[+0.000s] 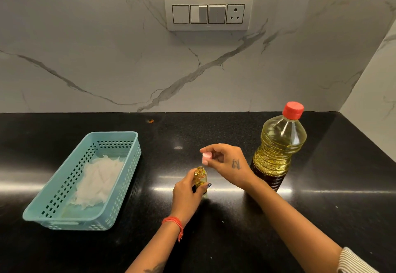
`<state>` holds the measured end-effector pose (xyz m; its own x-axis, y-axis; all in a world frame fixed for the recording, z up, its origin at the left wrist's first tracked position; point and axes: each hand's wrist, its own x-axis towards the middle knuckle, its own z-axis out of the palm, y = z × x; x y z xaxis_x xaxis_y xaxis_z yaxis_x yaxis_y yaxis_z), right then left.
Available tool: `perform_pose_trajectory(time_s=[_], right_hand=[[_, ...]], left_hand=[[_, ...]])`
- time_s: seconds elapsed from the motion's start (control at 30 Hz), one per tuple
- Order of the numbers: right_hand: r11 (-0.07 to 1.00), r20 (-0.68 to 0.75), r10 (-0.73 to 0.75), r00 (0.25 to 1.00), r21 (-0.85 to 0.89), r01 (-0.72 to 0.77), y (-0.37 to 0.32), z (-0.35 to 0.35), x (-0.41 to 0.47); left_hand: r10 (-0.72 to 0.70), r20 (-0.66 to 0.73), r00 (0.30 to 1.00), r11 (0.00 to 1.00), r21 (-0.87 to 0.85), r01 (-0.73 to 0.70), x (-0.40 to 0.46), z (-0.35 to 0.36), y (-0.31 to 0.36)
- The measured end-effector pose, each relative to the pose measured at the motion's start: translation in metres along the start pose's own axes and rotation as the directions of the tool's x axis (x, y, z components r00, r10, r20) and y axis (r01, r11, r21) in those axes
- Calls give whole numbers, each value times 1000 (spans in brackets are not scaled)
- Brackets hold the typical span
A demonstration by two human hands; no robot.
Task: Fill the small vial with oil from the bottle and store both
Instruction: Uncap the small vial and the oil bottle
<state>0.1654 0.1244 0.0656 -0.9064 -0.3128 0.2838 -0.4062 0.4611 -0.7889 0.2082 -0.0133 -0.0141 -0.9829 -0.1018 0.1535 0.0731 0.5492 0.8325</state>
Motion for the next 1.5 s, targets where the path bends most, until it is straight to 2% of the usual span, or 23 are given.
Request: perform_pose_trajectory(time_s=[0.13,0.3,0.57,0.83,0.97,1.1,1.2,1.33,1.43,1.5], right_hand=[[999,-84,11,996,-29,-14,9,-7,-12],[987,-148,103,983,-106,-120,39,8,-40],[929,17,200,980,-321,-184,60,22,-45],[898,63,220,973,-403,-177,60,19,-45],[909,56,159,986,-397,-124,44,9,-47],[936,-47,1,999,-352,-18,0,-14,-43],[953,-140,-115,983,-294,70,-47,-45,-37],[938,-287,-223,932,-324,125,-96,-100,-29],[904,-392,-229,891,-425,45,-102,-138,-25],[831,-431,-241,870,-554,-44,-94,-156,-23]], left_hand=[[-21,-4,1000,1000,-22,21,1,2,-2],[-49,-3,999,998,-34,49,4,3,-3],[-79,6,997,996,-45,79,5,3,-2],[-136,27,990,987,-80,138,5,4,-2],[-106,1,994,976,-190,104,2,0,6],[-9,-173,985,981,-192,-24,6,-11,26],[84,-232,969,960,-240,-141,15,-18,56],[202,-189,961,925,-285,-251,29,-13,99],[289,-86,953,912,-278,-301,36,-2,130],[333,18,943,915,-246,-319,39,8,146]])
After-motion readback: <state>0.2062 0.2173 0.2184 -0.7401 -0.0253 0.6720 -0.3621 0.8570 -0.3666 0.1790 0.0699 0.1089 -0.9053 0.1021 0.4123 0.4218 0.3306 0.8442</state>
